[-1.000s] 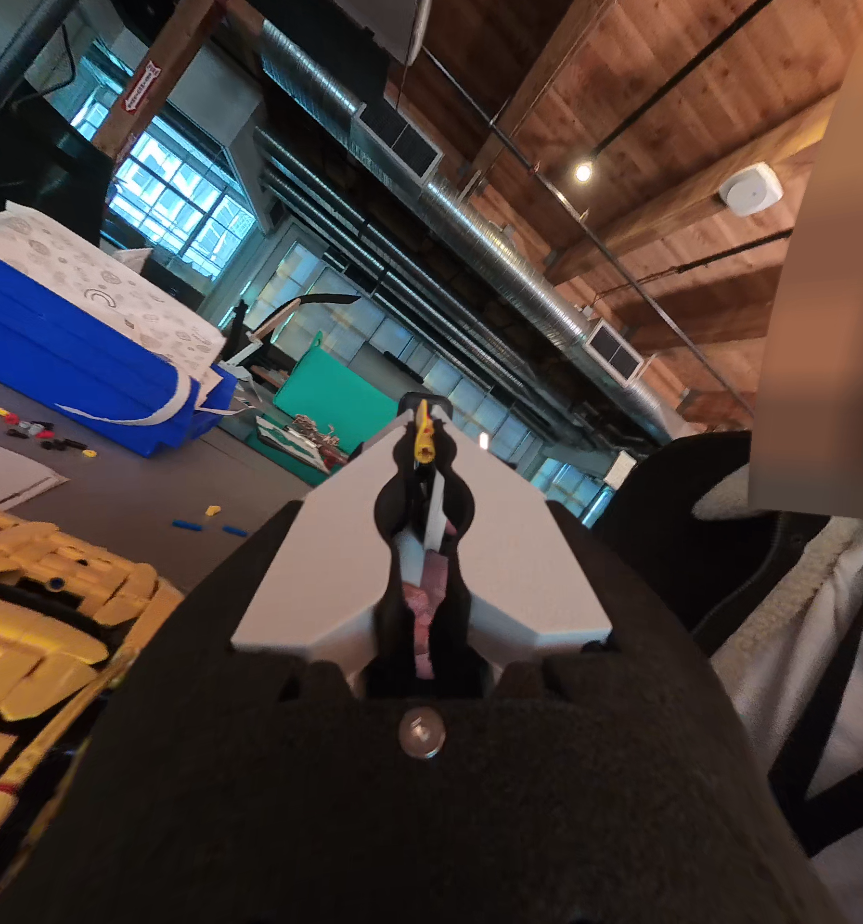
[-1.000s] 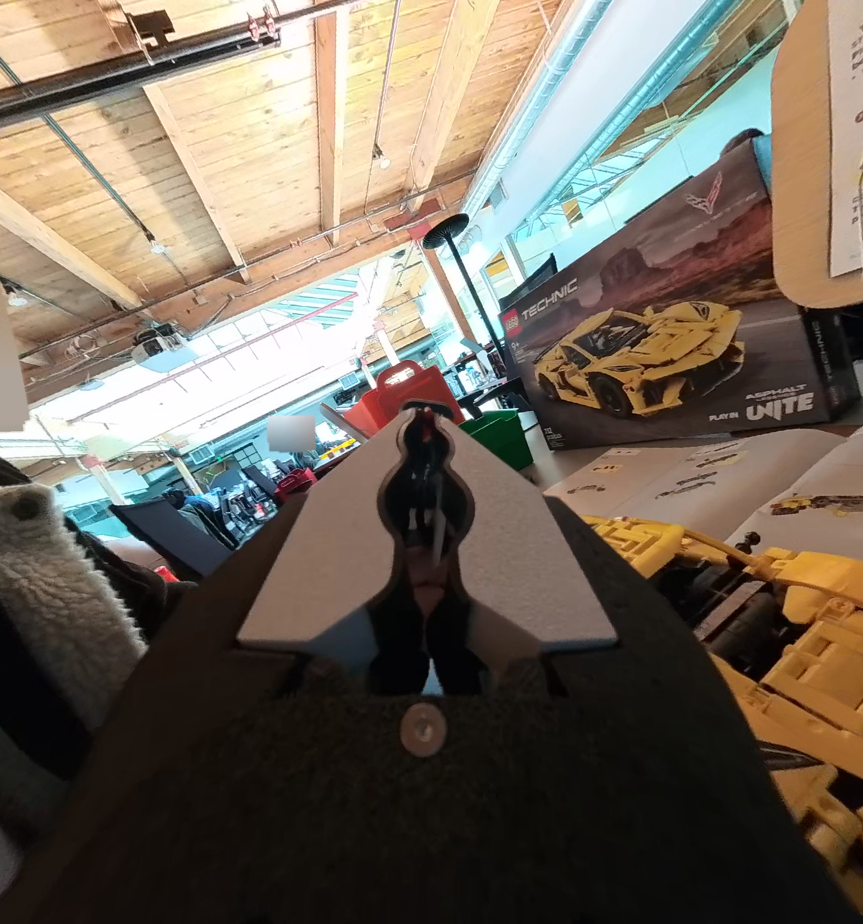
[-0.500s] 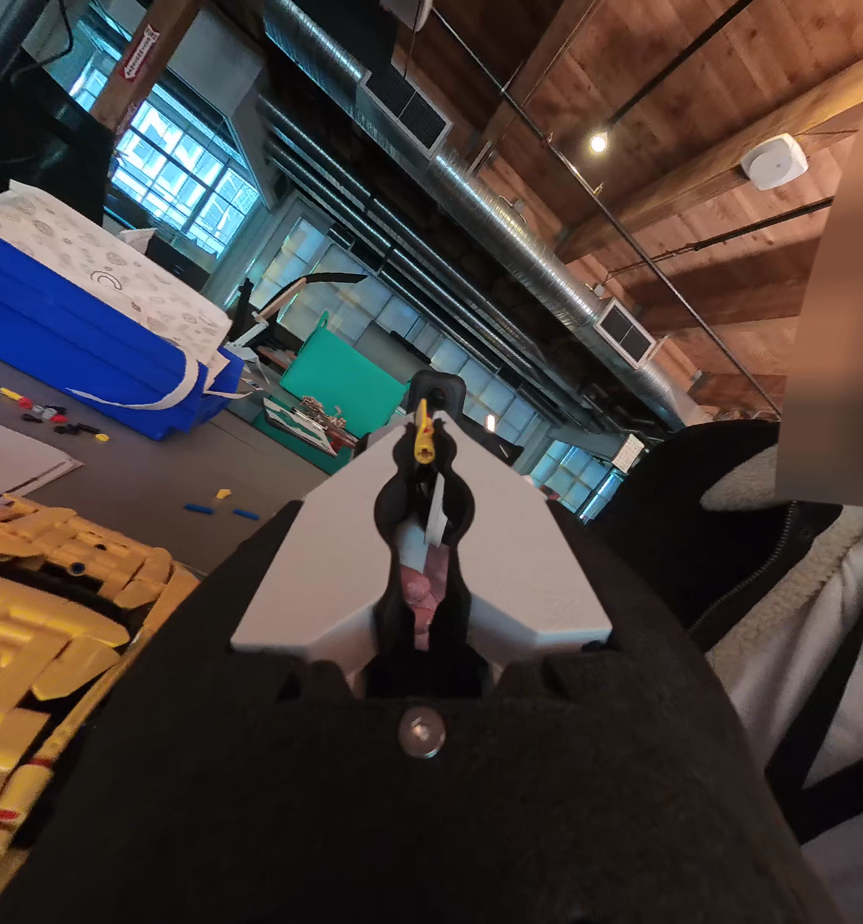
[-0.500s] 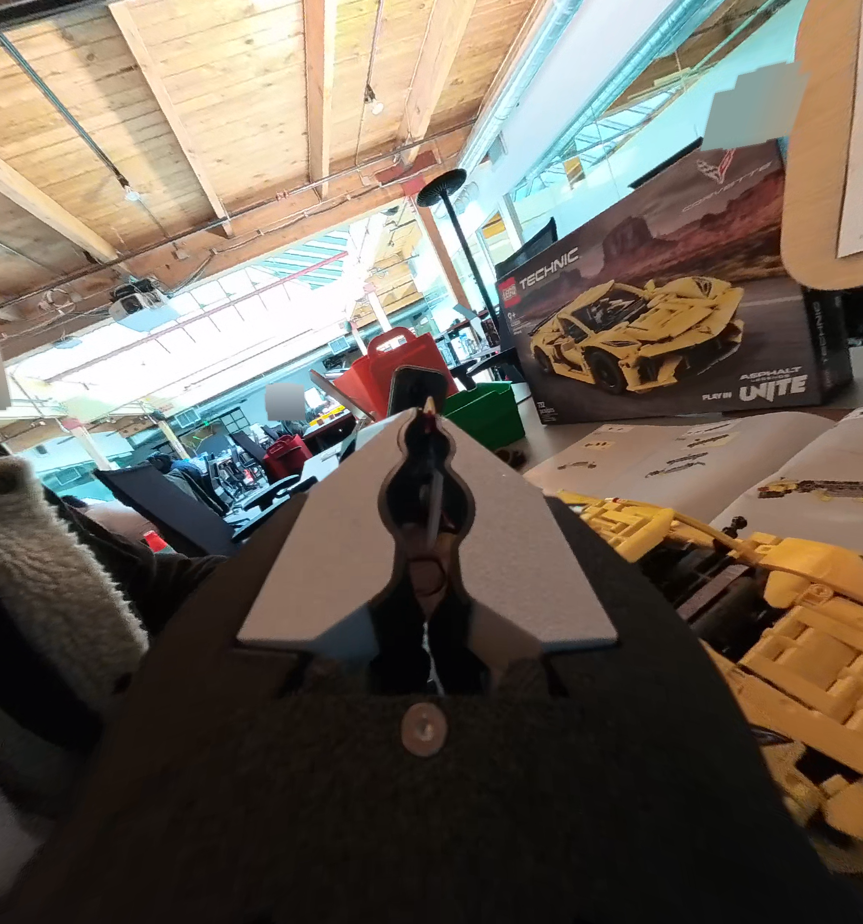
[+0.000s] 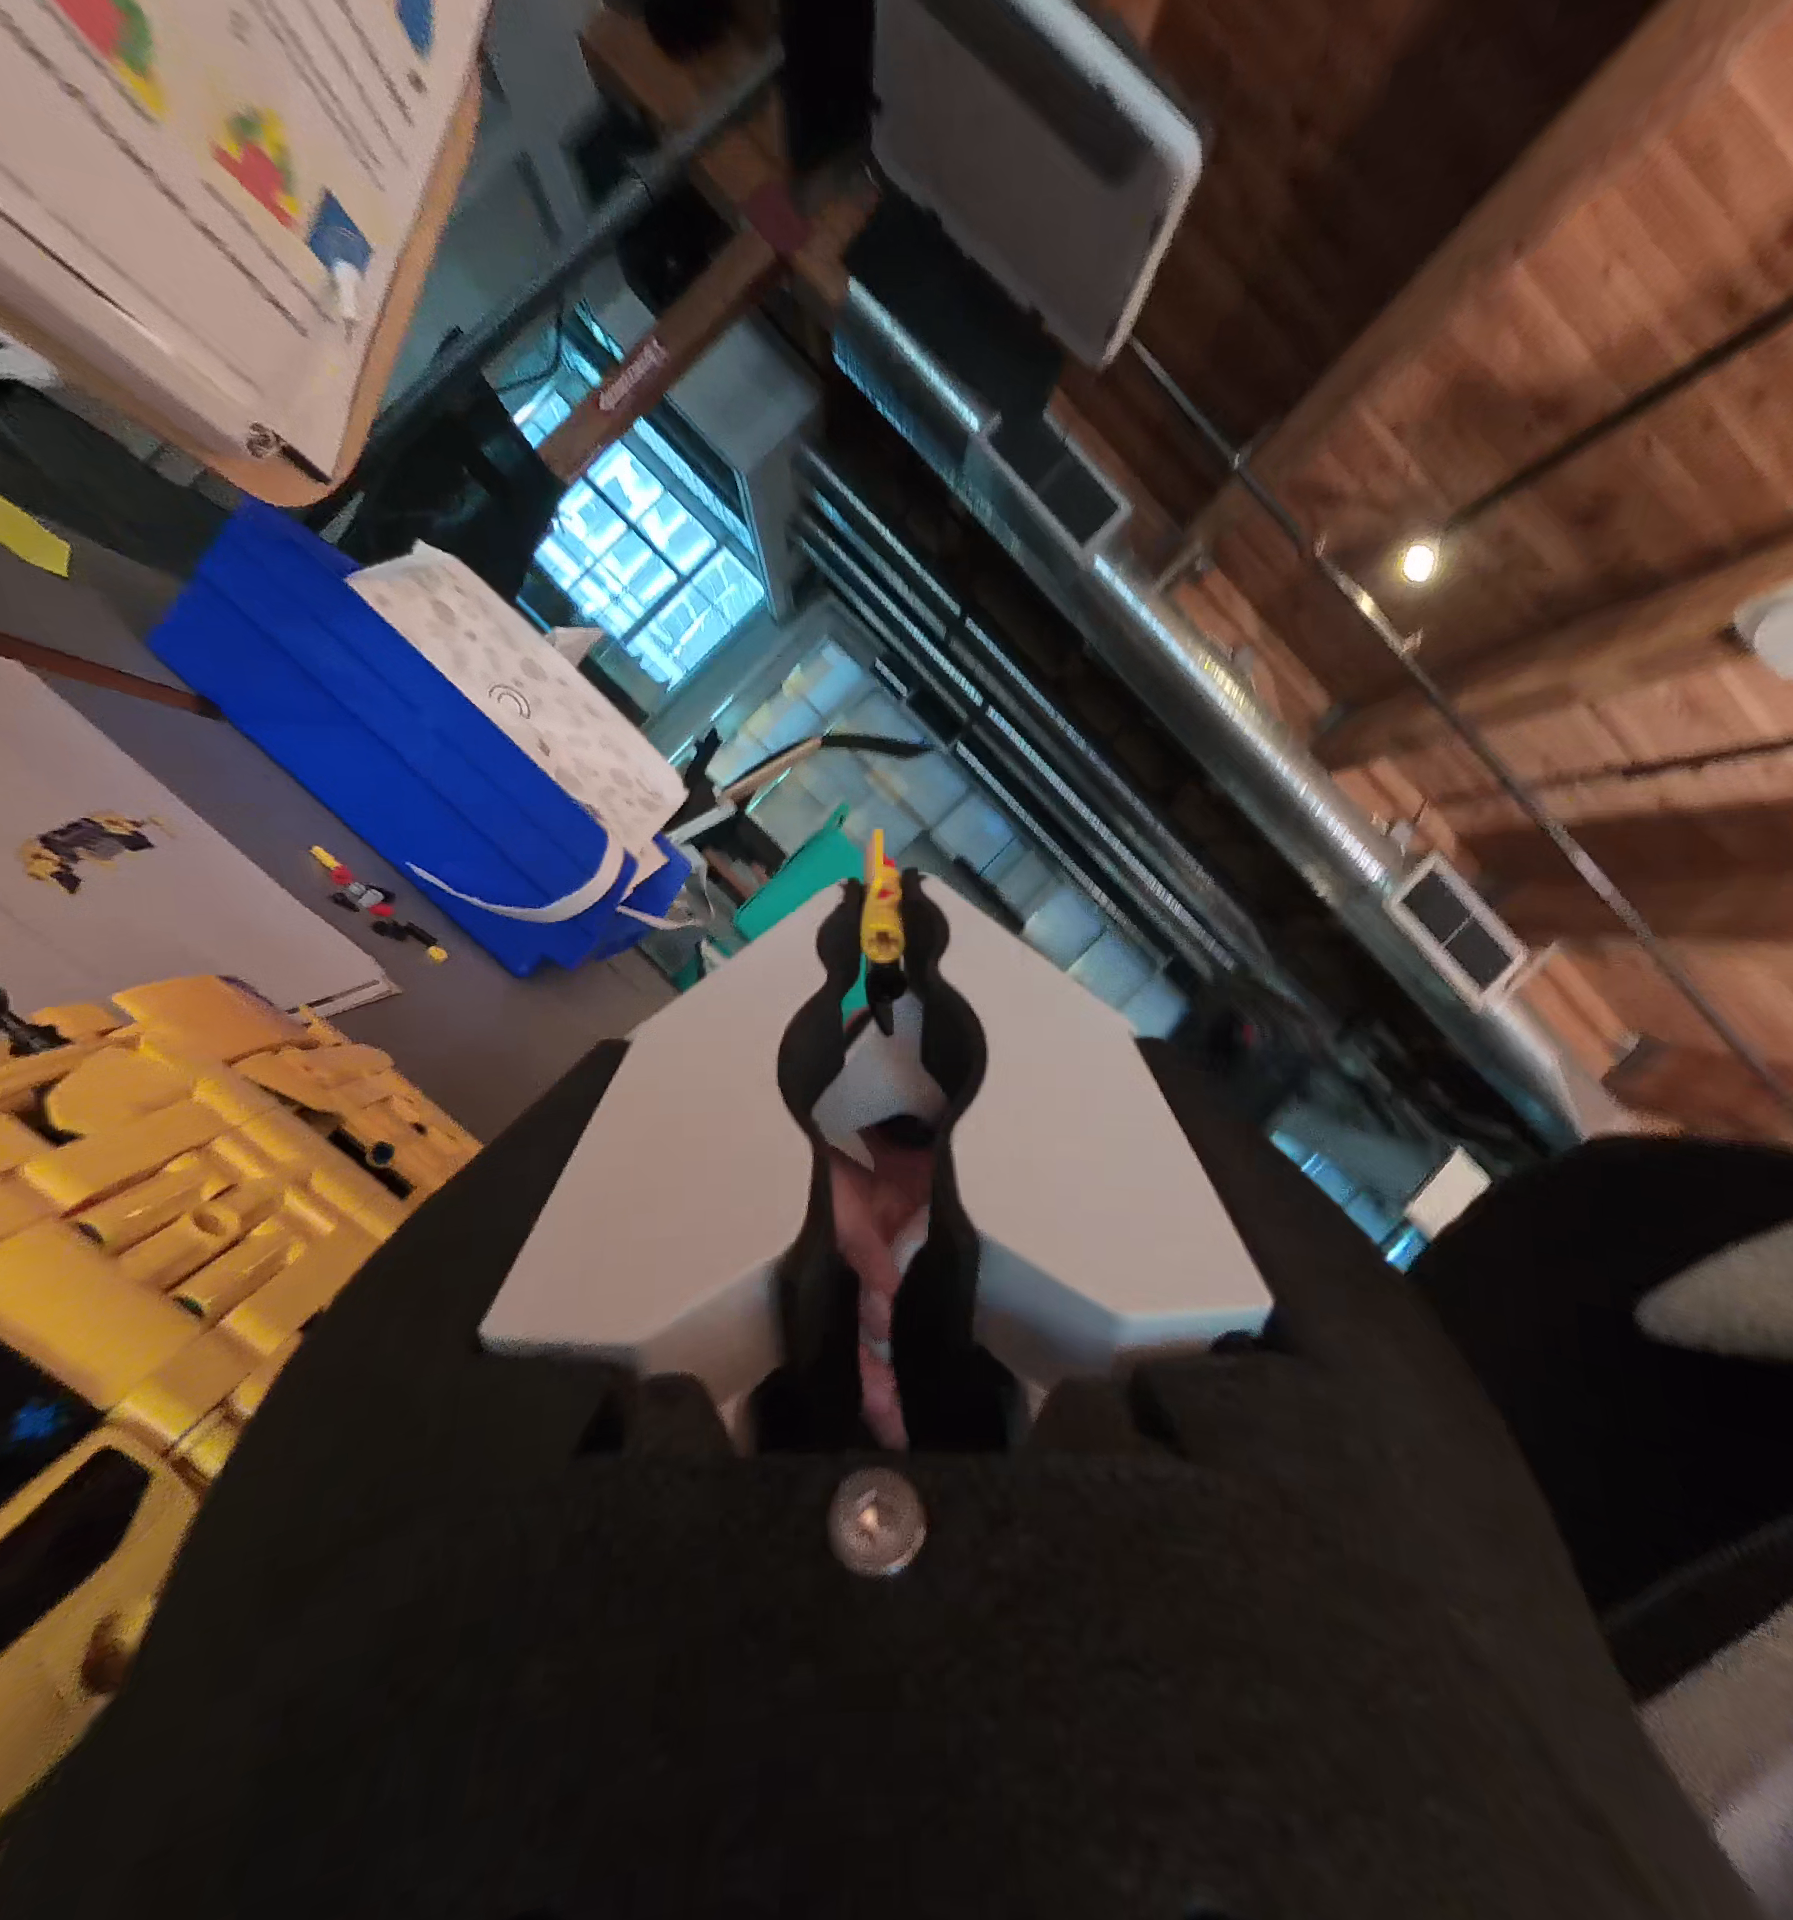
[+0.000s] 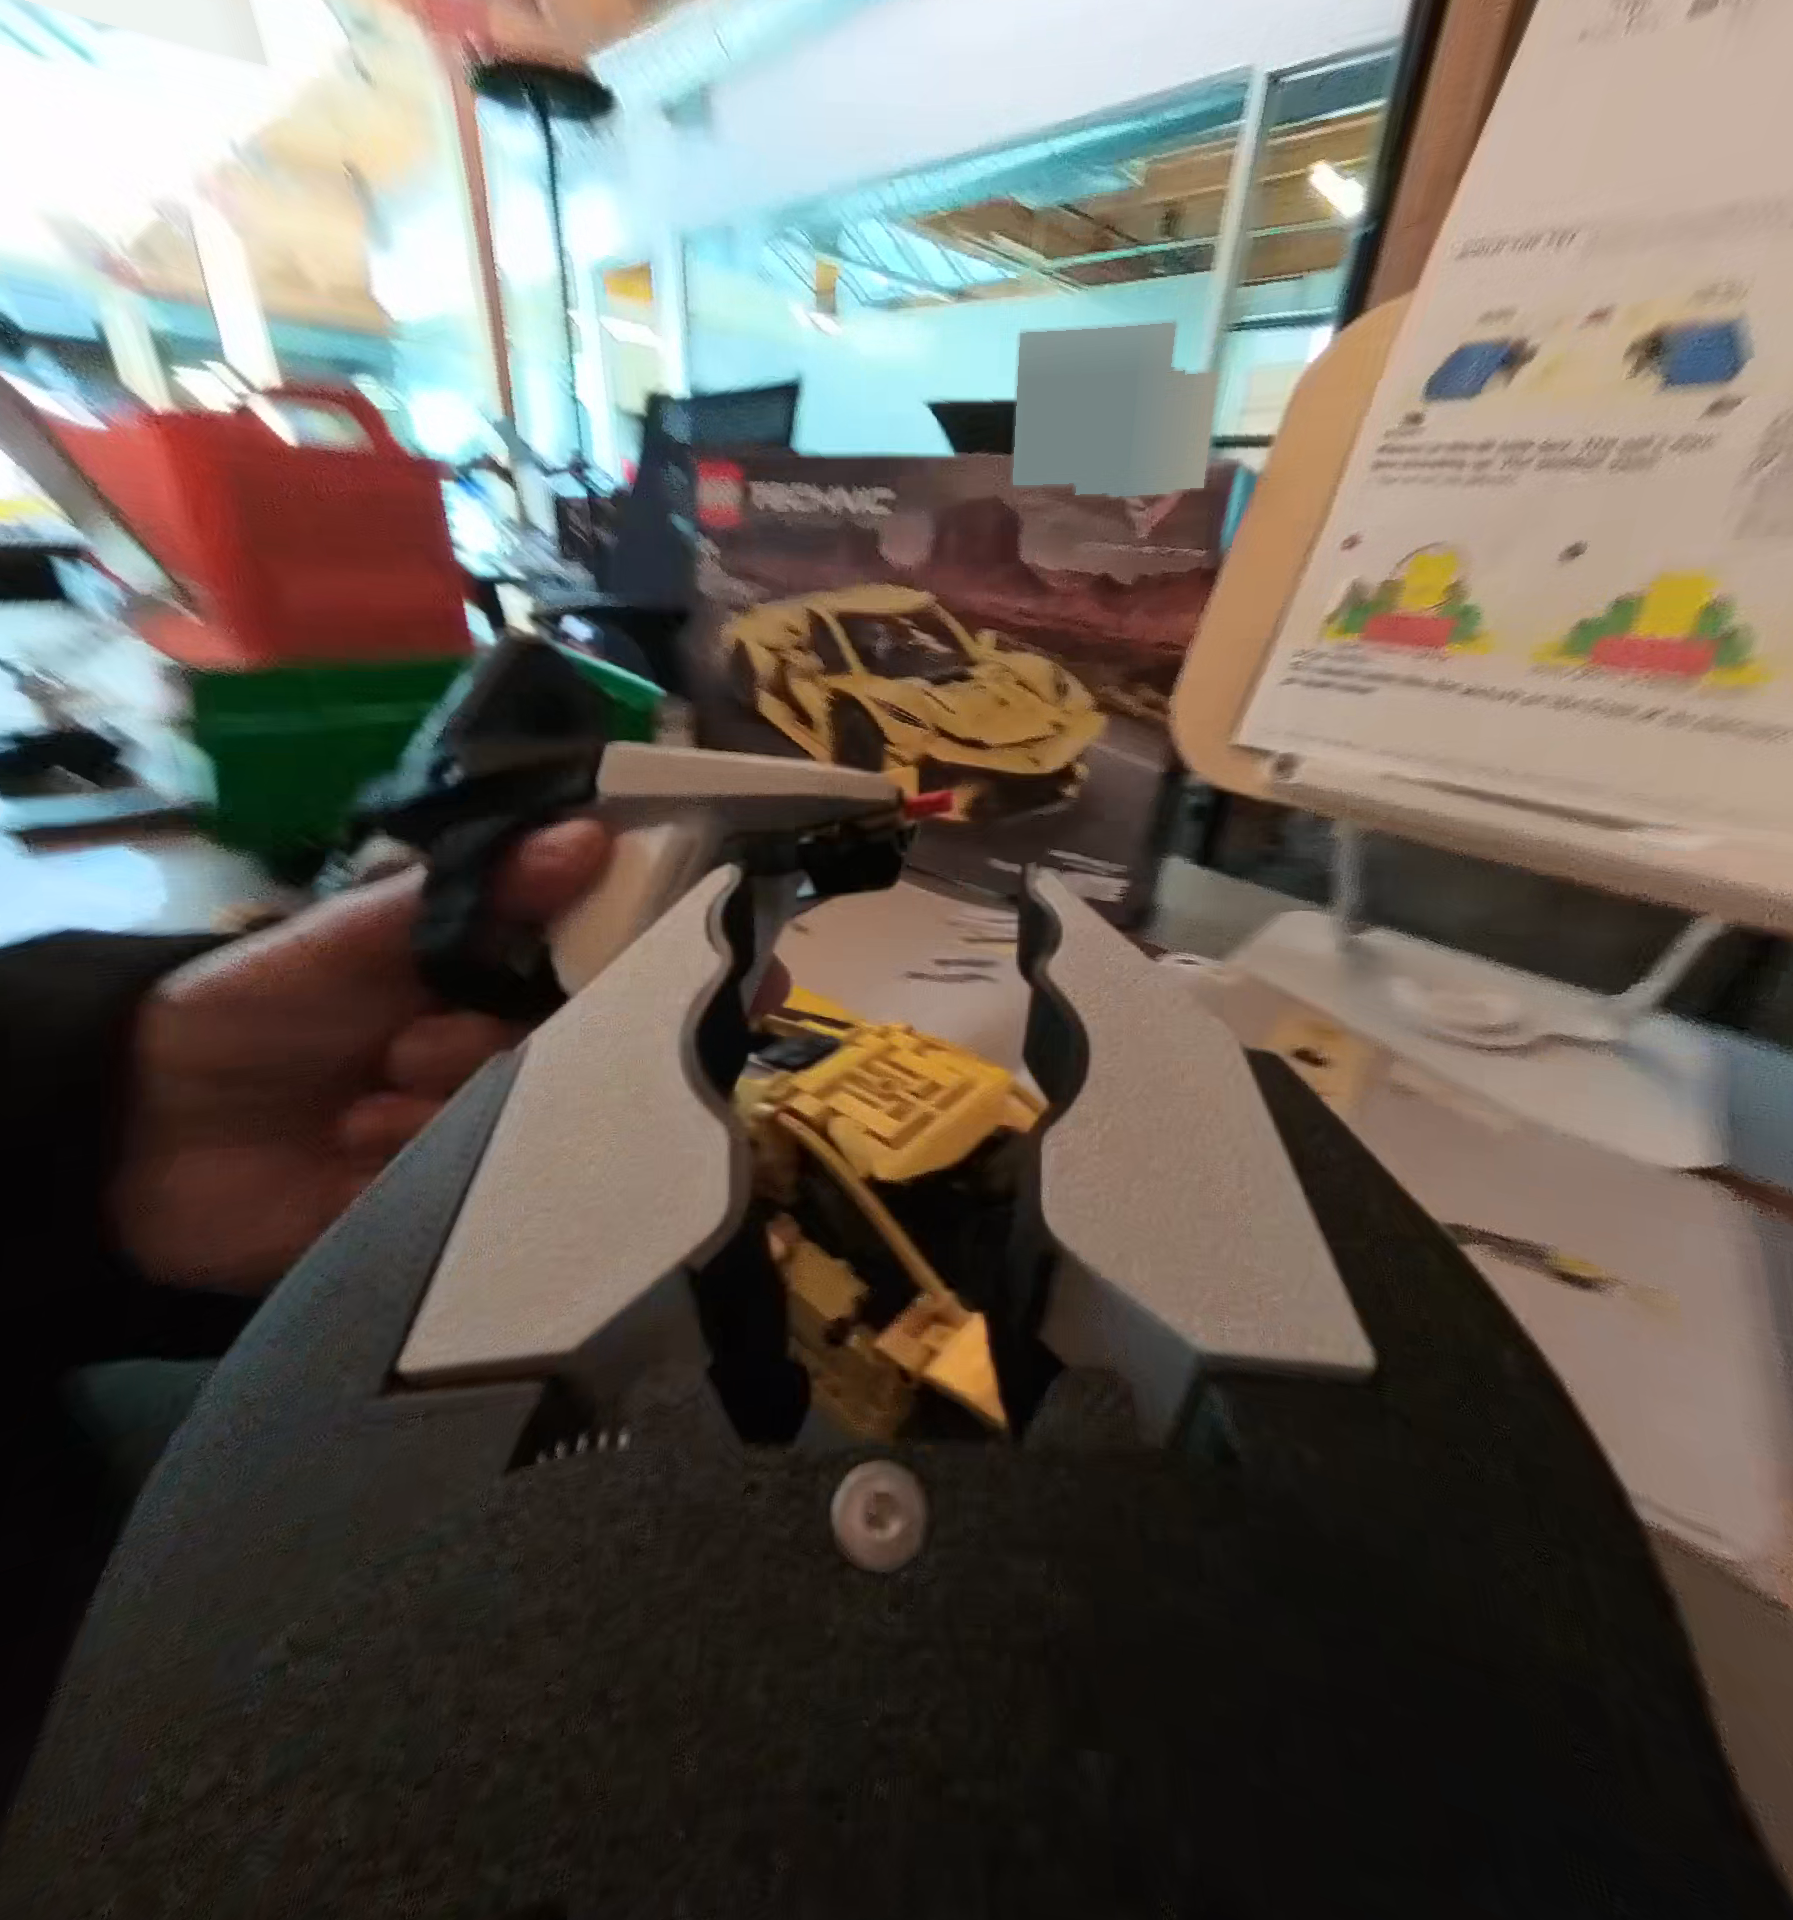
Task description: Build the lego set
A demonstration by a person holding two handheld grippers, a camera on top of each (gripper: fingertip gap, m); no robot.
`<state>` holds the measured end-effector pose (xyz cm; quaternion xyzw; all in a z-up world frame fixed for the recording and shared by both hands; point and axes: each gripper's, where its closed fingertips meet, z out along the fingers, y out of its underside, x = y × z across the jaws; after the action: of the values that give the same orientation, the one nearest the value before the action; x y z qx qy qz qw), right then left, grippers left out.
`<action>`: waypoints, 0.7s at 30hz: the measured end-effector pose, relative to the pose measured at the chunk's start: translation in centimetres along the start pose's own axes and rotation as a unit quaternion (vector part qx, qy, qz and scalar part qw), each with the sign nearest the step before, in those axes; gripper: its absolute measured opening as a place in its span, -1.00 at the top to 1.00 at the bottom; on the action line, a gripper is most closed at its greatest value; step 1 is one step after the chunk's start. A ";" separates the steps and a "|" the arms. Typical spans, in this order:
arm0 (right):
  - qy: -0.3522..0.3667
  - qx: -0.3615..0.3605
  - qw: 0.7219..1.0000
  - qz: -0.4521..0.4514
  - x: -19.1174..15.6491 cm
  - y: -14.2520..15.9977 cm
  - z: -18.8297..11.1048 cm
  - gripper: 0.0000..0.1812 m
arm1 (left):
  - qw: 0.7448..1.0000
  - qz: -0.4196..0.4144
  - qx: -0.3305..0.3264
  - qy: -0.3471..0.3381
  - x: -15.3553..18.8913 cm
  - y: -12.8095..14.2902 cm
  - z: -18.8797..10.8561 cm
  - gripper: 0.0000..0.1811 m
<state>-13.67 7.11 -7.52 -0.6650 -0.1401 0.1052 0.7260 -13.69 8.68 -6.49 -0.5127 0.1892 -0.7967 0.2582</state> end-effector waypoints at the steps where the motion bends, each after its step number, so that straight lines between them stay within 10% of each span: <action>1: 0.029 -0.010 0.998 -0.046 -0.1 0.1 0.3 0.45 | 1.000 -0.024 0.012 0.000 -0.2 -0.1 -0.1 0.93; 5: 0.085 -0.029 0.979 -0.182 -0.3 -0.2 1.1 0.44 | 0.996 -0.084 0.013 0.020 0.1 0.7 0.2 0.93; 21: 0.059 -0.031 0.982 -0.180 -0.4 -0.3 0.8 0.62 | 0.996 -0.078 -0.007 0.045 1.6 1.8 0.7 0.93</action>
<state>-14.34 7.72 -7.14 -0.6559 -0.2177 -0.0704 0.7194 -13.24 6.27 -6.09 -0.4913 0.1653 -0.8353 0.1833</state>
